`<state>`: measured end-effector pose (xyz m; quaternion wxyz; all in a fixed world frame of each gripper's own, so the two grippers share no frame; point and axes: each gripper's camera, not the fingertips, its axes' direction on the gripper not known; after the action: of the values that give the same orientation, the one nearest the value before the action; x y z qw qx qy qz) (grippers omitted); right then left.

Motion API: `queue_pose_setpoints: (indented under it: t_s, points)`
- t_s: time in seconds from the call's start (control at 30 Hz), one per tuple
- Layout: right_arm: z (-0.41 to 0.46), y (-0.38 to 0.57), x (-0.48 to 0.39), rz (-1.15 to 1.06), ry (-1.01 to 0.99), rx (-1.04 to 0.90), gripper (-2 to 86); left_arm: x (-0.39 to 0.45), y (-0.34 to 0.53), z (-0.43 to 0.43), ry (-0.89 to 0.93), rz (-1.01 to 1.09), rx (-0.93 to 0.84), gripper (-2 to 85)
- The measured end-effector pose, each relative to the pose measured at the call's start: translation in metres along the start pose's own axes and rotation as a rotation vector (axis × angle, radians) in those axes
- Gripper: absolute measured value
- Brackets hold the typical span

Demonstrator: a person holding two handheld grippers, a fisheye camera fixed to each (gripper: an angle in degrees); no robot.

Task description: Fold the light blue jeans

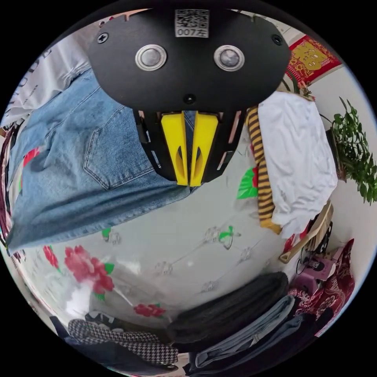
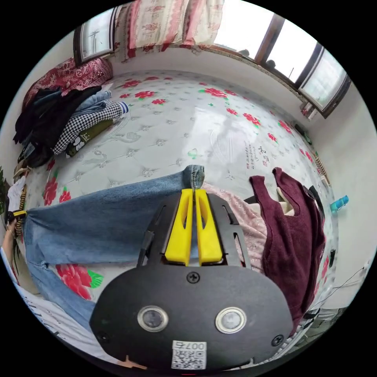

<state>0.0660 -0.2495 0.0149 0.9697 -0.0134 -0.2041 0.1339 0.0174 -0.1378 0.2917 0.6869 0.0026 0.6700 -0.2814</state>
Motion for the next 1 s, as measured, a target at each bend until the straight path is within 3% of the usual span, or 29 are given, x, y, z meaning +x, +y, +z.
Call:
queue_pose_setpoints:
  t_s: [0.13, 0.23, 0.47, 0.57, 0.7, 0.83, 0.9, 1.0]
  points:
    - [0.018, -0.009, 0.016, 0.103, 0.054, -0.105, 1.3, 0.027, -0.050, 0.001, -0.088, 0.015, -0.012, 2.4]
    - [0.010, 0.004, 0.020, 0.159, -0.006, -0.050, 1.5, 0.029, -0.044, -0.009, -0.143, 0.007, 0.001, 4.9]
    - [-0.013, 0.120, -0.051, -0.056, -0.356, -0.048, 0.2, -0.021, 0.111, -0.061, -0.226, -0.233, 0.084, 4.9]
    - [-0.021, 0.187, -0.097, -0.221, -0.412, -0.140, 0.0, -0.024, 0.201, -0.059, -0.152, -0.345, 0.042, 5.4]
    - [-0.047, 0.253, -0.142, -0.379, -0.485, -0.192, 0.0, -0.008, 0.305, -0.045, 0.141, -0.456, 0.082, 10.0]
    - [-0.061, 0.283, -0.168, -0.466, -0.497, -0.206, 0.0, 0.022, 0.334, -0.028, 0.223, -0.402, 0.054, 11.2]
    - [-0.061, 0.299, -0.186, -0.509, -0.506, -0.225, 0.1, 0.052, 0.328, -0.007, 0.126, -0.288, -0.065, 8.7]
    - [-0.045, 0.318, -0.209, -0.548, -0.433, -0.287, 0.2, 0.071, 0.319, -0.007, 0.026, -0.200, -0.068, 3.9]
